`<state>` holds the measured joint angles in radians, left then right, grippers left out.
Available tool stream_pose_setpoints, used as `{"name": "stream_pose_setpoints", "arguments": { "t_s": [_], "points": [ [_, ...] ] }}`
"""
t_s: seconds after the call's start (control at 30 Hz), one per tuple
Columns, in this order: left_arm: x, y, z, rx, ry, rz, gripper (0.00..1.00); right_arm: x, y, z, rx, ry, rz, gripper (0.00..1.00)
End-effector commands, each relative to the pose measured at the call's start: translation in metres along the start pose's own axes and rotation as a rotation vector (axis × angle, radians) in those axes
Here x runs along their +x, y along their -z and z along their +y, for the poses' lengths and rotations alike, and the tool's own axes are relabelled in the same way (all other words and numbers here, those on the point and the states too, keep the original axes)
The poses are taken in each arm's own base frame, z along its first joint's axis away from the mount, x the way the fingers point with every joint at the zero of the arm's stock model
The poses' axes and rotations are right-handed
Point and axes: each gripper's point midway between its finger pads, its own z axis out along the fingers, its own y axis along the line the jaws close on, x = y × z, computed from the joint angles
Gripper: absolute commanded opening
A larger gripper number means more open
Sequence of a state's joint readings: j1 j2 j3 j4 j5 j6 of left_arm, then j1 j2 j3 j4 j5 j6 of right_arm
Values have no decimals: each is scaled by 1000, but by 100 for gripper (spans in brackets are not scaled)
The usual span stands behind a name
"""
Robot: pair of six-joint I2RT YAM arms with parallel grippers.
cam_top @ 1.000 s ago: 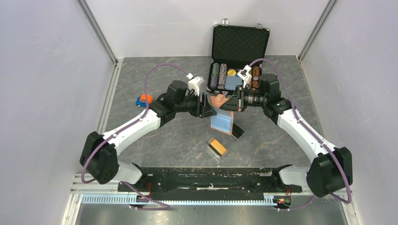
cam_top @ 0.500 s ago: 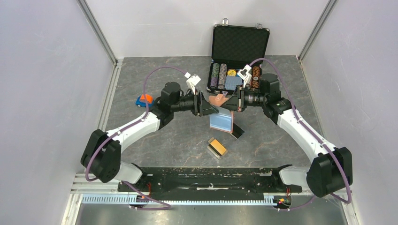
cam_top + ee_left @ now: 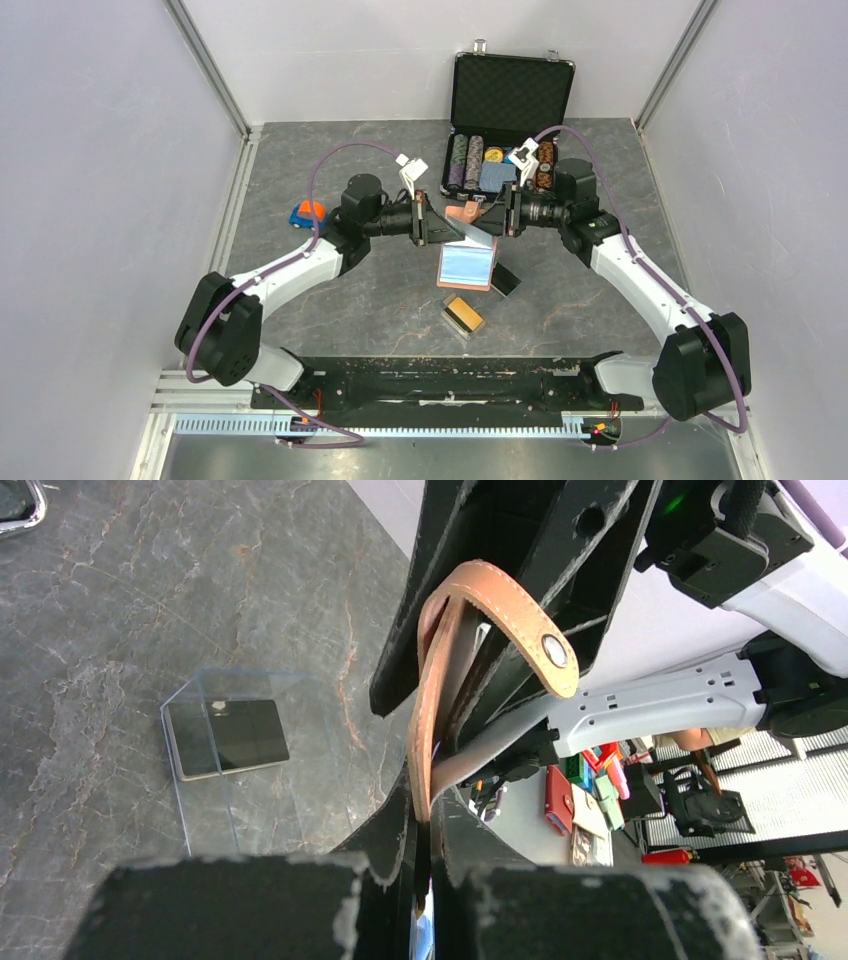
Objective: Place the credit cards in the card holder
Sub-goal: Open the card holder.
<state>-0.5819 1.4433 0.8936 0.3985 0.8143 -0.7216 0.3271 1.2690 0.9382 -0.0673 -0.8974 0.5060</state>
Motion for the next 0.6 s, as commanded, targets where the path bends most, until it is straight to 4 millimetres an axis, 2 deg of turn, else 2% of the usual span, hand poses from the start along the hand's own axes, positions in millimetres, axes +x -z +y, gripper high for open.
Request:
{"name": "stream_pose_setpoints", "arguments": {
  "t_s": [0.0, 0.07, 0.13, 0.2, 0.3, 0.37, 0.57],
  "points": [
    [-6, 6, -11, -9, -4, -16, 2, -14, 9, -11, 59, 32, -40, 42],
    [0, 9, -5, -55, 11, 12, 2, -17, 19, -27, 148, 42, -33, 53],
    [7, 14, 3, -118, 30, 40, 2, -20, 27, -35, 197, 57, -30, 66],
    [14, 18, 8, -166, 43, 78, 2, -19, 32, -37, 210, 72, -24, 79],
    [27, 25, 9, -190, 54, 158, 2, -13, 34, -36, 203, 94, -15, 93],
    [34, 28, 5, -189, 56, 208, 2, -7, 34, -34, 180, 99, -4, 98],
    [48, 31, -14, -100, 63, 318, 2, 22, 23, -20, 41, 93, 65, 98]
  ]
}}
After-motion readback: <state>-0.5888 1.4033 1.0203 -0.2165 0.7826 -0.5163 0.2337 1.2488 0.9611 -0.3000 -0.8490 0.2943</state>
